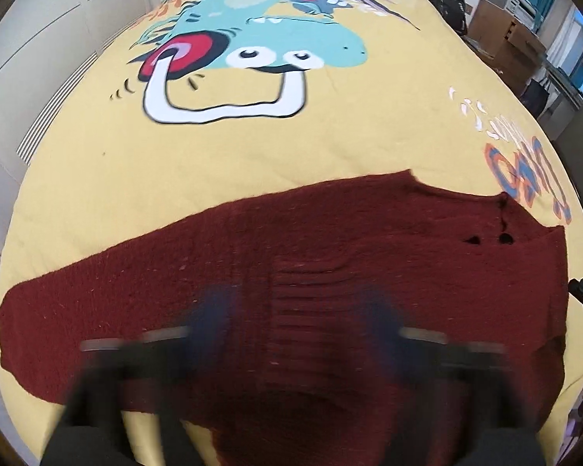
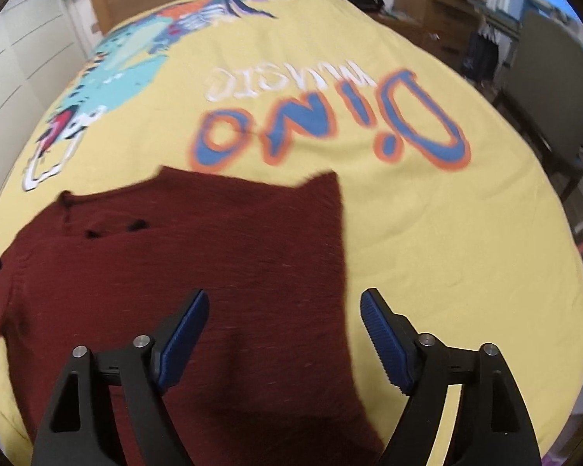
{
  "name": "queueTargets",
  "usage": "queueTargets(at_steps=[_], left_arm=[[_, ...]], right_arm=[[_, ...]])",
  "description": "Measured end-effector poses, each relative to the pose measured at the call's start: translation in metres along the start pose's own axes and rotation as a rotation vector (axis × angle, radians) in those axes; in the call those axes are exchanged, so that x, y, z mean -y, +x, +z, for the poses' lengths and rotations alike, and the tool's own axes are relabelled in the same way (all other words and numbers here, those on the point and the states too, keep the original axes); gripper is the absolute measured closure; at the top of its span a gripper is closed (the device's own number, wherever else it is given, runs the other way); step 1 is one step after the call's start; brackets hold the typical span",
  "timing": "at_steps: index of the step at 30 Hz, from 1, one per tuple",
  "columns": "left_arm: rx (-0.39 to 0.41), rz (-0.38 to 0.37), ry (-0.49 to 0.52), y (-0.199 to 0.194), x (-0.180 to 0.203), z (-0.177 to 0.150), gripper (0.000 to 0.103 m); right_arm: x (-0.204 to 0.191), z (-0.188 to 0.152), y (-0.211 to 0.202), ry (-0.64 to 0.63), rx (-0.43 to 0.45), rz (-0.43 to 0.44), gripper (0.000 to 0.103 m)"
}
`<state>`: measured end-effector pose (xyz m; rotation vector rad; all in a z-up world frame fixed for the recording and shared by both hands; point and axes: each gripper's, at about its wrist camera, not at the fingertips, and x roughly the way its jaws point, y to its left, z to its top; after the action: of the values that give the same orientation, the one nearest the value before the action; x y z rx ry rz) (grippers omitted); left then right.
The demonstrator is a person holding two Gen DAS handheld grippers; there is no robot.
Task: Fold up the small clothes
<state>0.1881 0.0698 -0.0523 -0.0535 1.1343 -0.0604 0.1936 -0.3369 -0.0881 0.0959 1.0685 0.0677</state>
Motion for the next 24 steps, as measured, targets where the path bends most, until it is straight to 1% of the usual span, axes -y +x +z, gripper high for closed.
queueTargets(at_steps=[1, 3, 4, 5, 6, 10, 13, 15, 17, 20, 22, 24], left_arm=[[0.019, -0.026, 0.015, -0.003, 0.009, -0.002, 0.005], [0.015, -0.033, 0.047, 0.001, 0.024, -0.008, 0.005], [0.01, -0.039, 0.058, 0.004, 0.033, -0.01, 0.004], [0.01, -0.043, 0.062, 0.01, 0.036, -0.009, 0.004], [0.011, -0.042, 0.067, 0.013, 0.043, -0.013, 0.004], [0.012, -0.041, 0.103, 0.032, 0.066, -0.027, 0.001], [-0.002, -0.013, 0.142, 0.048, 0.081, -0.043, 0.001], [-0.022, -0.012, 0.145, 0.062, 0.084, -0.05, 0.001], [-0.039, 0.004, 0.141, 0.075, 0.082, -0.057, 0.001], [-0.02, 0.022, 0.17, 0.08, 0.074, -0.062, 0.001], [-0.015, 0.037, 0.181, 0.08, 0.07, -0.063, 0.001], [-0.018, 0.03, 0.155, 0.081, 0.06, -0.064, 0.001]], right_arm=[[-0.007, -0.001, -0.007, -0.015, 0.012, 0.009, 0.018], [-0.022, 0.0, -0.015, -0.048, 0.033, 0.022, 0.016], [-0.031, -0.001, -0.018, -0.066, 0.039, 0.028, 0.012], [-0.041, -0.002, -0.021, -0.084, 0.047, 0.033, 0.005], [-0.051, -0.005, -0.023, -0.101, 0.057, 0.039, 0.001], [-0.084, -0.017, -0.014, -0.147, 0.059, 0.066, 0.0], [-0.099, -0.031, 0.007, -0.157, 0.015, 0.077, 0.0], [-0.104, -0.041, 0.02, -0.172, -0.01, 0.06, 0.0], [-0.104, -0.05, 0.034, -0.188, -0.033, 0.035, 0.0], [-0.091, -0.06, 0.047, -0.192, -0.048, 0.0, 0.0], [-0.076, -0.062, 0.049, -0.171, -0.034, 0.007, 0.0], [-0.06, -0.063, 0.05, -0.13, -0.033, 0.009, 0.0]])
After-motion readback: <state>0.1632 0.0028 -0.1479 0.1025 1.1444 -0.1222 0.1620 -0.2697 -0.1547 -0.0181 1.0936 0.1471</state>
